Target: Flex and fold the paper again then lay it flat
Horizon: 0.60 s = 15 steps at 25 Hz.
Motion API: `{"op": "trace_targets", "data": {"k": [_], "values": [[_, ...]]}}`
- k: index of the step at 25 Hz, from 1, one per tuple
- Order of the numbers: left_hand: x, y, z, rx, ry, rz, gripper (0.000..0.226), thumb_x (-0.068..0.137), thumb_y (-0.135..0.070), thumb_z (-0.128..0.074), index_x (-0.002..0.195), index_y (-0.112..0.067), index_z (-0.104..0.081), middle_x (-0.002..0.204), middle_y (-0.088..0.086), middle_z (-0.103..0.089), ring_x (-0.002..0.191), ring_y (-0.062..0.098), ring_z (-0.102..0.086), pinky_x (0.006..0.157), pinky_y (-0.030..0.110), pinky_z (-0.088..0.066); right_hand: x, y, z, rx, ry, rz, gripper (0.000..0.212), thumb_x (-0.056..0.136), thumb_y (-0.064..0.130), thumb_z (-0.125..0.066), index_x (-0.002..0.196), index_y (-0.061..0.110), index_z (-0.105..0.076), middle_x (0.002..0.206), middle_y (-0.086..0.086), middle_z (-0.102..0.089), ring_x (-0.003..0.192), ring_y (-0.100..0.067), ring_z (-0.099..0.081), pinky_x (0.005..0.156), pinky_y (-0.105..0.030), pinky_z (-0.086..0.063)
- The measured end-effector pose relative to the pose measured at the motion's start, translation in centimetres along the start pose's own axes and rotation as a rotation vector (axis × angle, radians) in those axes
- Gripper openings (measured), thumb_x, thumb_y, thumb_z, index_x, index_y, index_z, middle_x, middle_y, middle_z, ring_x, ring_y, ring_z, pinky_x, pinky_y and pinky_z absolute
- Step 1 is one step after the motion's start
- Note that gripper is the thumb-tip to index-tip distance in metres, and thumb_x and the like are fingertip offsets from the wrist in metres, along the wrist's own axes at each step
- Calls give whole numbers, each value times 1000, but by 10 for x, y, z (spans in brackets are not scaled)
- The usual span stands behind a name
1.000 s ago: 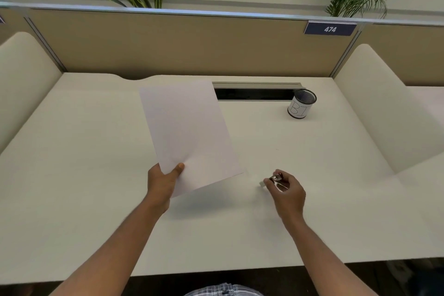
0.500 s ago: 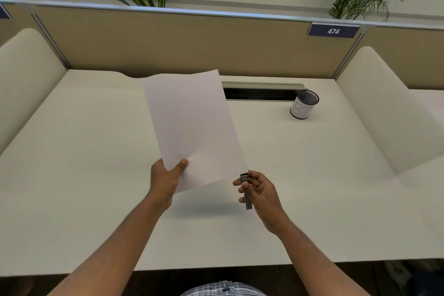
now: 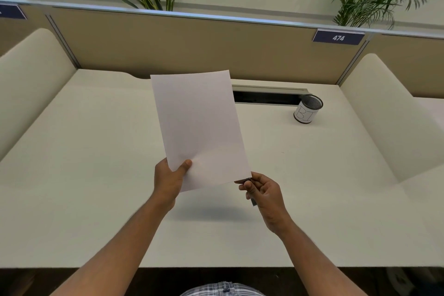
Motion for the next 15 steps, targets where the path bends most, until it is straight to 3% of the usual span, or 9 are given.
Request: {"op": "trace_targets", "data": {"k": [3,5,11,15], "values": [[-1,-1,1,3,-16,-2,22,90,-12,-73,109,-18,-65,97,-6,-71,89,17,-68,82,34,-52,-1,1,-1,13,-9,8,67,65,59,-88,112,14,-72,105,-9,-80,83,-21,-61,71,-36,-45],[0,1,2,3,-31,0,21,89,-13,-74,108,-18,-66,99,-2,-72,91,23,-68,85,37,-54,-2,1,-1,21,-14,9,73,60,65,-88,111,15,-72,106,-9,-80,87,-24,-60,73,-42,-44],[-4,1,4,24,-46,-14,20,89,-14,-75,106,-19,-65,96,-5,-71,89,21,-67,85,36,-53,0,1,-1,45,-33,13,71,63,64,-88,114,17,-73,103,-13,-79,84,-28,-56,73,-45,-42],[-7,0,3,20,-31,-28,20,90,-14,-74,107,-19,-65,97,-5,-72,88,16,-68,79,31,-52,1,-5,2,33,-52,-17,46,77,47,-82,111,17,-74,94,-14,-78,84,-27,-60,73,-43,-43]]}}
Point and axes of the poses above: each hand's wrist, its own x-axis towards the middle knuckle, its own z-axis out of the back of the hand, y = z × x, the point moved 8 cm from there along x, towards the middle knuckle
